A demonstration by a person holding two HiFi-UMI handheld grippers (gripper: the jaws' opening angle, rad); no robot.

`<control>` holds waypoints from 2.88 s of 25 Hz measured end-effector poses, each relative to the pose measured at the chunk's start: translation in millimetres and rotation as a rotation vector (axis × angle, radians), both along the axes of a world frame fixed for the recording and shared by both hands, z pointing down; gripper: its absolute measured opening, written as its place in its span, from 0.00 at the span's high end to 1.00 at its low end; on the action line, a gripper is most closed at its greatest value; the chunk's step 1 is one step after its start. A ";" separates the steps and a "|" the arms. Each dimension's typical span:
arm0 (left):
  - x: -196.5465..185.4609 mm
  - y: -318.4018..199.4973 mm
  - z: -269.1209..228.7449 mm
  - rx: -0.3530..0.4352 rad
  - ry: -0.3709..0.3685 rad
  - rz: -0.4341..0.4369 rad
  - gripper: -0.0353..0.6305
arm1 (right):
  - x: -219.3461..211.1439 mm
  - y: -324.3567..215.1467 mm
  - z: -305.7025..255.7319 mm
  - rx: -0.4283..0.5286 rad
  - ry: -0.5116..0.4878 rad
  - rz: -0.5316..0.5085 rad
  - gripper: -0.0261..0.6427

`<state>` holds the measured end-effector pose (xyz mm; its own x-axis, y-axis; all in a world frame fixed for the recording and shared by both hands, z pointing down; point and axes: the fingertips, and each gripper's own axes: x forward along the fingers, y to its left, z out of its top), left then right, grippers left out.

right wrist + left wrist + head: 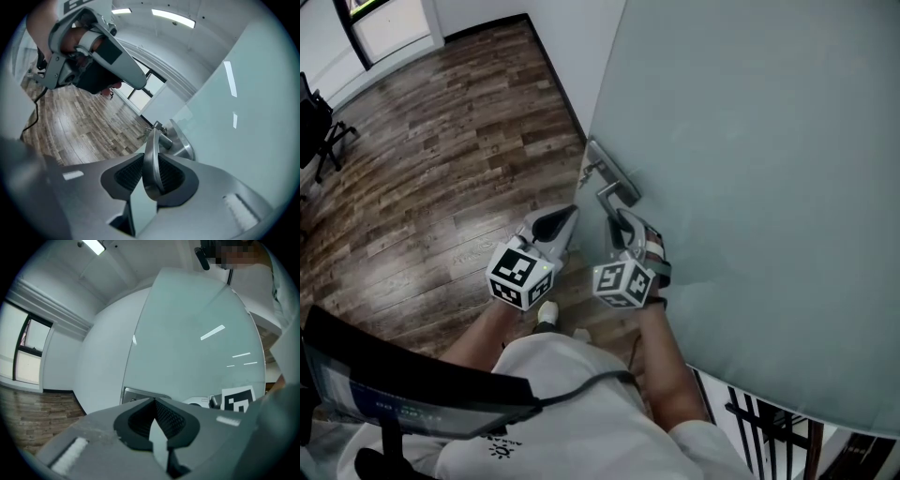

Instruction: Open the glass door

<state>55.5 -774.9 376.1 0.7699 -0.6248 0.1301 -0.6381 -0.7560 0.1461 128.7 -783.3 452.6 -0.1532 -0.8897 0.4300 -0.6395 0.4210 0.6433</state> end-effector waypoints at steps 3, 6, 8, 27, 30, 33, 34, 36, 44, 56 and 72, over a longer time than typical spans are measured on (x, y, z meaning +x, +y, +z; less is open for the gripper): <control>4.6 -7.2 8.8 0.003 -0.003 0.039 0.94 | 7.3 -10.5 7.2 0.002 -0.001 0.026 0.82; 11.8 10.2 10.0 0.012 0.000 0.071 0.94 | 16.7 1.9 7.3 0.008 -0.002 0.051 0.82; 18.2 18.4 9.5 0.018 0.001 0.092 0.94 | 24.2 6.9 6.4 0.013 -0.002 0.066 0.82; 44.3 38.0 25.6 0.016 -0.032 0.161 0.94 | 97.0 3.8 7.4 0.039 0.003 0.183 0.82; 42.9 31.4 26.5 0.018 -0.034 0.163 0.94 | 102.9 -3.2 8.8 0.035 0.003 0.195 0.82; 39.6 42.6 26.8 0.023 -0.032 0.166 0.94 | 107.5 5.8 8.9 0.034 0.000 0.207 0.82; 38.7 45.8 27.1 0.022 -0.031 0.165 0.94 | 109.5 8.1 8.4 0.035 -0.001 0.212 0.82; 37.9 50.0 28.9 0.018 -0.030 0.165 0.94 | 114.2 10.7 8.2 0.036 -0.001 0.220 0.82; 35.0 22.7 31.7 0.000 -0.038 0.150 0.94 | 124.5 -15.8 9.9 0.027 0.002 0.225 0.82; 33.6 32.1 26.3 0.004 -0.040 0.136 0.94 | 121.7 -21.5 8.6 -0.028 -0.035 0.207 0.72; 54.7 55.3 -48.0 0.084 0.020 0.128 0.94 | 77.3 116.1 -83.1 0.020 -0.998 0.125 0.95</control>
<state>110.1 -719.6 328.1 0.8457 -0.5295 0.0657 -0.5336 -0.8409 0.0908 206.0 -667.2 369.5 -0.3403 -0.9298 0.1405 -0.9288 0.3091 -0.2044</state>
